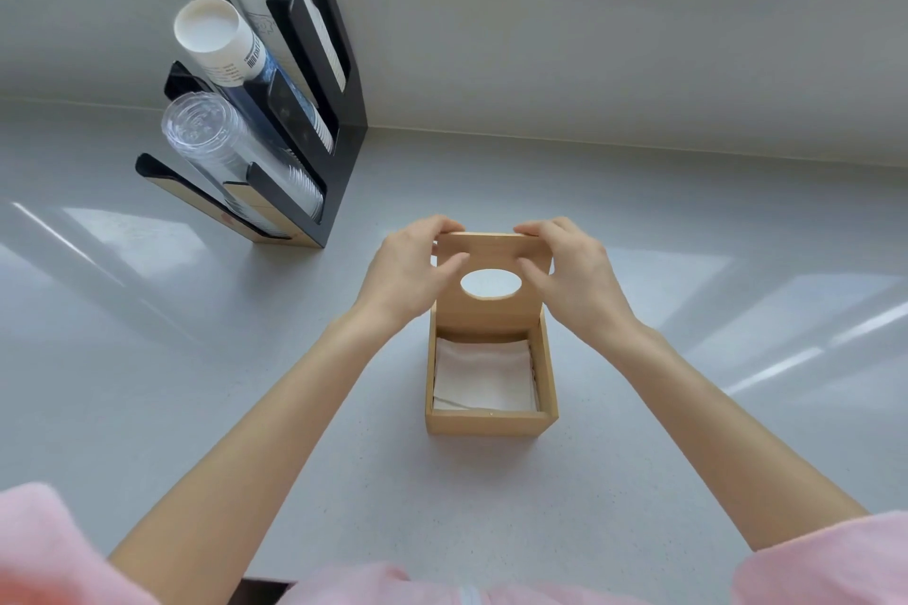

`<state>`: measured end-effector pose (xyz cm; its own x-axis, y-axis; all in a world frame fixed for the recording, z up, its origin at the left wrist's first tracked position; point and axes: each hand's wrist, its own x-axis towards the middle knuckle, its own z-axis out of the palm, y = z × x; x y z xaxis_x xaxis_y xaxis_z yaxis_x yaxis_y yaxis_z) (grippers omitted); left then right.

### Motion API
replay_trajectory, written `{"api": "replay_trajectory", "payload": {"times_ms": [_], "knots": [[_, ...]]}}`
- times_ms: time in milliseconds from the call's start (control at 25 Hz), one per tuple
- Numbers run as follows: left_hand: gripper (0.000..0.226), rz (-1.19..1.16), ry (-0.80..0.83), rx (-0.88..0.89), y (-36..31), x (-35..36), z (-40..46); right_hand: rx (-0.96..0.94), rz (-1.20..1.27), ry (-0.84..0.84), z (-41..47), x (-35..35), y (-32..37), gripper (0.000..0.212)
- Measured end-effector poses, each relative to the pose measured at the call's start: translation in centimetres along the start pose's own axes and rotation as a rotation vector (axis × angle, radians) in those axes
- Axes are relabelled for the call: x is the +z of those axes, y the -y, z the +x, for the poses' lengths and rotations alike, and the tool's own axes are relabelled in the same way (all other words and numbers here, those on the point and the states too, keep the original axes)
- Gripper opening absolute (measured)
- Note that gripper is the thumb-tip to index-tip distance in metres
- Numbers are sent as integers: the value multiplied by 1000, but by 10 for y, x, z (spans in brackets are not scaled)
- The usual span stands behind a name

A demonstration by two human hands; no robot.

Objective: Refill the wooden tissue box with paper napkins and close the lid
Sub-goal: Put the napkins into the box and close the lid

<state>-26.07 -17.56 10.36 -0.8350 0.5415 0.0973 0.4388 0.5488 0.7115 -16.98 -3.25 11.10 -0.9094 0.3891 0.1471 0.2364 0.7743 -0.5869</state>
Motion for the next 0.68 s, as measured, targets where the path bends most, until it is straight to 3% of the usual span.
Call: {"api": "replay_trajectory", "payload": {"times_ms": [120, 400, 680], "knots": [[16, -16, -19, -6, 2, -2, 6, 8, 38, -22, 3, -1, -1, 28], [16, -149, -145, 40, 4, -1, -4, -122, 88, -165, -7, 2, -8, 19], [18, -107, -142, 276, 27, 4, -44, -326, 73, -246, -50, 15, -23, 17]]}}
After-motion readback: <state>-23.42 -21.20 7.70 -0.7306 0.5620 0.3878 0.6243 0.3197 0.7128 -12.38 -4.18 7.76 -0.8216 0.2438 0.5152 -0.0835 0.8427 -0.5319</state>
